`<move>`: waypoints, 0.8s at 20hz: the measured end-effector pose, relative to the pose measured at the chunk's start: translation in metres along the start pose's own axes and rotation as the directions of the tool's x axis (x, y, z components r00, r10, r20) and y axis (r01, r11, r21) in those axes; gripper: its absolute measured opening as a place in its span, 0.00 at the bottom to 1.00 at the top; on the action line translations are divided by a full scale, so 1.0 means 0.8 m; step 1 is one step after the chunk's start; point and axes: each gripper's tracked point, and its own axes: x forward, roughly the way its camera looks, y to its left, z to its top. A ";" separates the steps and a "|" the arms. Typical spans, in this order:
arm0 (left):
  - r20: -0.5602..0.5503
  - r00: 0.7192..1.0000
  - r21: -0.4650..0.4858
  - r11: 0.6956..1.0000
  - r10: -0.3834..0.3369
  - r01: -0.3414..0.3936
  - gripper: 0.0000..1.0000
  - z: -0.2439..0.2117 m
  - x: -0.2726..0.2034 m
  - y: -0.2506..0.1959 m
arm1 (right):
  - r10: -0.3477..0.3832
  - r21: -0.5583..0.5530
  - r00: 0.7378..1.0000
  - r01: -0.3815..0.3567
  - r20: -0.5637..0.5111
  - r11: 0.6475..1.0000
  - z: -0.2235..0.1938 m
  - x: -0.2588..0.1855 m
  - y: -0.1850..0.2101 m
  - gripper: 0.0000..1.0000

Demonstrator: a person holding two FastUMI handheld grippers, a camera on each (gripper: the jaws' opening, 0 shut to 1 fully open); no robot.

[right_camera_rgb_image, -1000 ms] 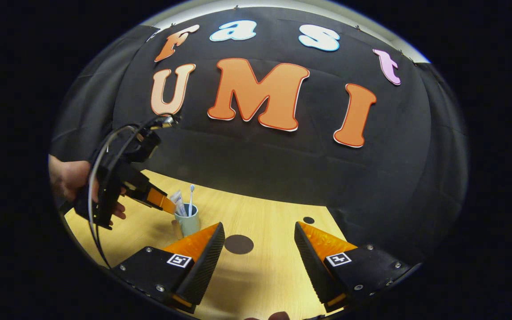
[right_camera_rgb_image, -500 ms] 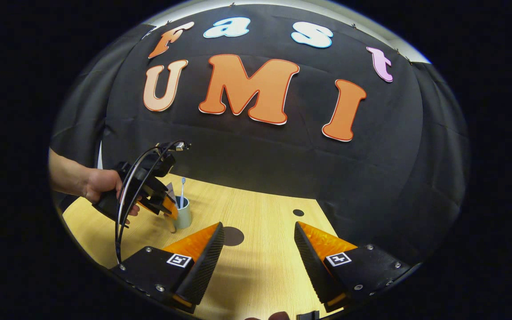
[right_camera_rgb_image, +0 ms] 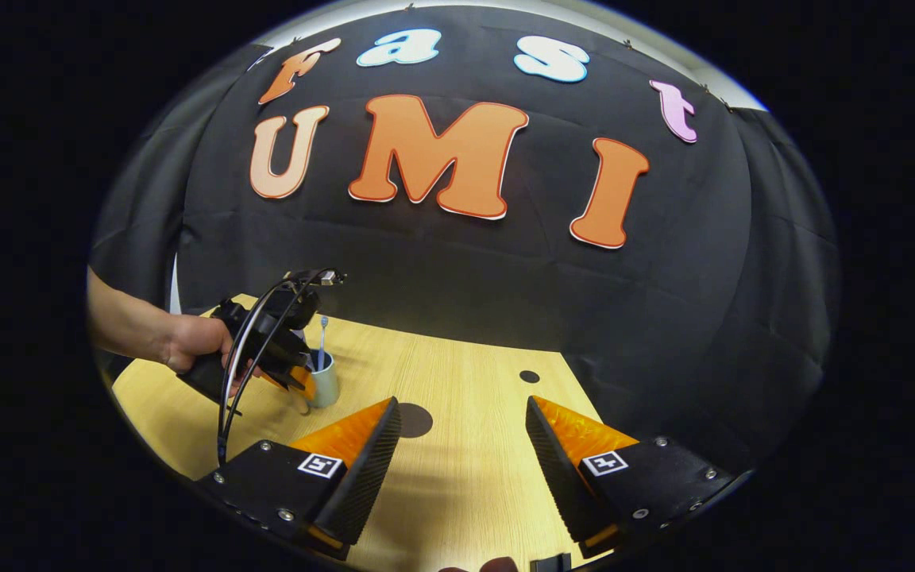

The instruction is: Put the toothbrush and toothpaste on the desktop into the cup, then pick up the cup and place it on the coaster on the desktop.

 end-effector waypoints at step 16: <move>0.089 0.996 0.025 0.999 0.017 -0.020 0.14 0.050 -0.015 -0.057 | 0.014 0.000 1.000 -0.014 0.001 1.000 -0.020 -0.015 -0.027 0.94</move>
